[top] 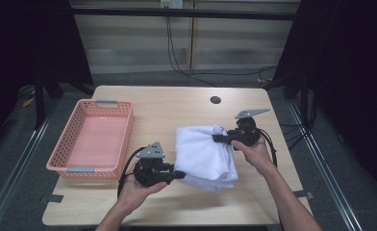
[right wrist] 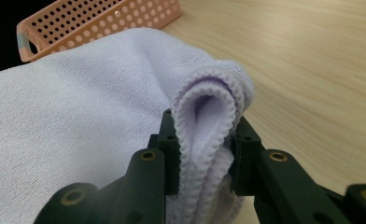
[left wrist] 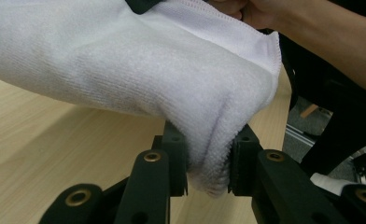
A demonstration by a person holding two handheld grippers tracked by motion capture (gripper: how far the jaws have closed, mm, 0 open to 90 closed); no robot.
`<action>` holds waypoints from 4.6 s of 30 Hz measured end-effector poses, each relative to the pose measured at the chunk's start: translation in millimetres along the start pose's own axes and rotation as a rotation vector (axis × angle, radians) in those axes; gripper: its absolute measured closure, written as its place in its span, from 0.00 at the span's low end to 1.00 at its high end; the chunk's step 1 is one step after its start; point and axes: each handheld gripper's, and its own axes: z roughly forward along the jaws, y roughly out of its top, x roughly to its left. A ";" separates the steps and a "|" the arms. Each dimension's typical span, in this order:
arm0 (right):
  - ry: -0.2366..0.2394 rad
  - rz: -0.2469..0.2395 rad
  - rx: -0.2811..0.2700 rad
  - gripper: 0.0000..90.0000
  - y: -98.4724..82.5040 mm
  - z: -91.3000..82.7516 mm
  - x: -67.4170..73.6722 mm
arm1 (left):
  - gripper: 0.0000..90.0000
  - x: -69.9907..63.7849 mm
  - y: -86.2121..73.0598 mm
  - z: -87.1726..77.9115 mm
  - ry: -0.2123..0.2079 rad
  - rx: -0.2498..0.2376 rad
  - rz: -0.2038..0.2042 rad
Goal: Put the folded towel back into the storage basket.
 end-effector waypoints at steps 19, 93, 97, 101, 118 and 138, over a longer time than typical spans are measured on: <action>0.043 -0.036 -0.029 0.80 54.0 23.2 13.5 | 0.82 17.5 10.5 -43.9 0.067 -0.049 -0.020; 0.182 -0.118 0.065 0.80 206.1 246.4 143.3 | 0.82 118.7 -79.8 -265.5 0.445 -0.275 -0.328; 0.158 -0.105 0.067 0.81 198.0 259.2 141.4 | 0.82 128.1 -88.2 -260.8 0.462 -0.235 -0.351; 0.121 -0.102 0.078 0.81 187.3 272.2 139.8 | 0.82 140.0 -97.5 -255.6 0.471 -0.197 -0.384; 0.085 -0.069 0.112 0.78 154.9 303.3 131.4 | 0.68 151.6 -115.8 -231.1 0.546 -0.056 -0.423; 0.105 -0.129 0.039 0.40 157.0 258.9 110.2 | 0.39 126.1 -83.7 -210.6 0.594 -0.079 -0.371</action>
